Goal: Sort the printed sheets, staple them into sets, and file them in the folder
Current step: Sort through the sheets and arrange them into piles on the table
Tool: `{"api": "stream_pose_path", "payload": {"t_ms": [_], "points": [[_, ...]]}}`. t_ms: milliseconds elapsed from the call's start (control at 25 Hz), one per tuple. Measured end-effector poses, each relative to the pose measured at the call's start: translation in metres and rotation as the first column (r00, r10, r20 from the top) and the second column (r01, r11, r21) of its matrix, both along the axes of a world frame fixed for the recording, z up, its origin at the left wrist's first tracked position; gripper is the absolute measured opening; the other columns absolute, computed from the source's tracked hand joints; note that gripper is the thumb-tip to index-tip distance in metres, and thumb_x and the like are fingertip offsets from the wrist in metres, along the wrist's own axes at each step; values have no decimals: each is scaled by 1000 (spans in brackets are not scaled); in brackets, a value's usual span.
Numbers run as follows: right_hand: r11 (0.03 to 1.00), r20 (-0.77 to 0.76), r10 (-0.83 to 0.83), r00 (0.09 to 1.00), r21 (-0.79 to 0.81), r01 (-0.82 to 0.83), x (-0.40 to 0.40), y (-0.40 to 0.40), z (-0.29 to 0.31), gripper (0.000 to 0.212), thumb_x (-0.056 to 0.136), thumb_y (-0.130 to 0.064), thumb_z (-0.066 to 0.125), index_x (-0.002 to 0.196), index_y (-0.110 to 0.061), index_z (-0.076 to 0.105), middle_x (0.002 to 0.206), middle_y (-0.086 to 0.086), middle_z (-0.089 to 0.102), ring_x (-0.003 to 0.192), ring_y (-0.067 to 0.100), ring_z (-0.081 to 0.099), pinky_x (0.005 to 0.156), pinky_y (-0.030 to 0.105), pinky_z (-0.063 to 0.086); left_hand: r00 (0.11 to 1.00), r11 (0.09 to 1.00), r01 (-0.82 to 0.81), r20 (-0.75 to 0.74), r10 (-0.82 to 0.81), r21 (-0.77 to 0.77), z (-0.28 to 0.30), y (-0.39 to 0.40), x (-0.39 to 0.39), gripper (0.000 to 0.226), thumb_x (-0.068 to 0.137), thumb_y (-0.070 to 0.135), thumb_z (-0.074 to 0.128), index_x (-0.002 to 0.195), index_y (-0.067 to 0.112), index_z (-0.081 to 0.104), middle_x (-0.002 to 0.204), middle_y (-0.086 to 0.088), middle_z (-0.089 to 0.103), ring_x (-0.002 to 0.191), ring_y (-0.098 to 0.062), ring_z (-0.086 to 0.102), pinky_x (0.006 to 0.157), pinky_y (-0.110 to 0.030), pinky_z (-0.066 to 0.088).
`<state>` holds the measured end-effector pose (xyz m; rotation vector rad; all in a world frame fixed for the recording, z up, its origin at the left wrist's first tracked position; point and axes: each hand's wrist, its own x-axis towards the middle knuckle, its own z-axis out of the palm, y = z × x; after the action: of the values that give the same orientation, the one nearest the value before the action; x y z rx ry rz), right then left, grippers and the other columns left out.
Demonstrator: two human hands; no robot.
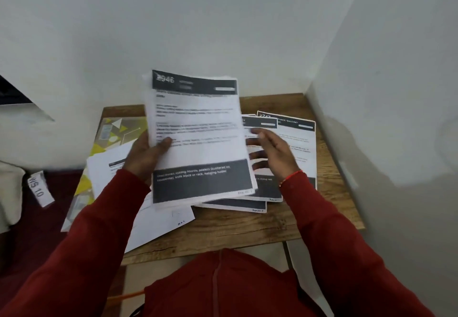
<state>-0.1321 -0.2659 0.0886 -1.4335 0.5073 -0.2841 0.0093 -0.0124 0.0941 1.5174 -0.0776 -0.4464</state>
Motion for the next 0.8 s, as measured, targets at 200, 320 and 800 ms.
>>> {"api": "stream_pose_path", "payload": {"t_ms": [200, 320, 800], "points": [[854, -528, -383, 758, -514, 74, -23, -73, -64, 39, 93, -26, 59, 128, -11, 54, 114, 13, 67, 111, 31, 59, 97, 36, 44, 967, 969, -246, 58, 246, -19, -15, 36, 21, 34, 91, 2, 60, 121, 17, 59, 123, -9, 65, 115, -33, 61, 99, -49, 48], [823, -669, -314, 674, -546, -158, -21, -67, -77, 69, 83, -52, 67, 133, -9, 46, 127, 18, 55, 122, 38, 47, 101, 42, 40, 949, 951, -307, 59, 308, -37, -15, 41, 21, 34, 92, -1, 57, 121, 17, 59, 115, 2, 67, 118, -32, 59, 97, -40, 51], [800, -672, -292, 681, -562, -212, 0, -50, -76, 81, 75, -37, 80, 137, -16, 31, 129, 24, 49, 122, 43, 46, 100, 50, 41, 975, 973, -196, 86, 207, -120, -5, 20, 14, 41, 92, -2, 56, 133, 3, 50, 130, -17, 60, 117, -37, 59, 98, -51, 49]]}}
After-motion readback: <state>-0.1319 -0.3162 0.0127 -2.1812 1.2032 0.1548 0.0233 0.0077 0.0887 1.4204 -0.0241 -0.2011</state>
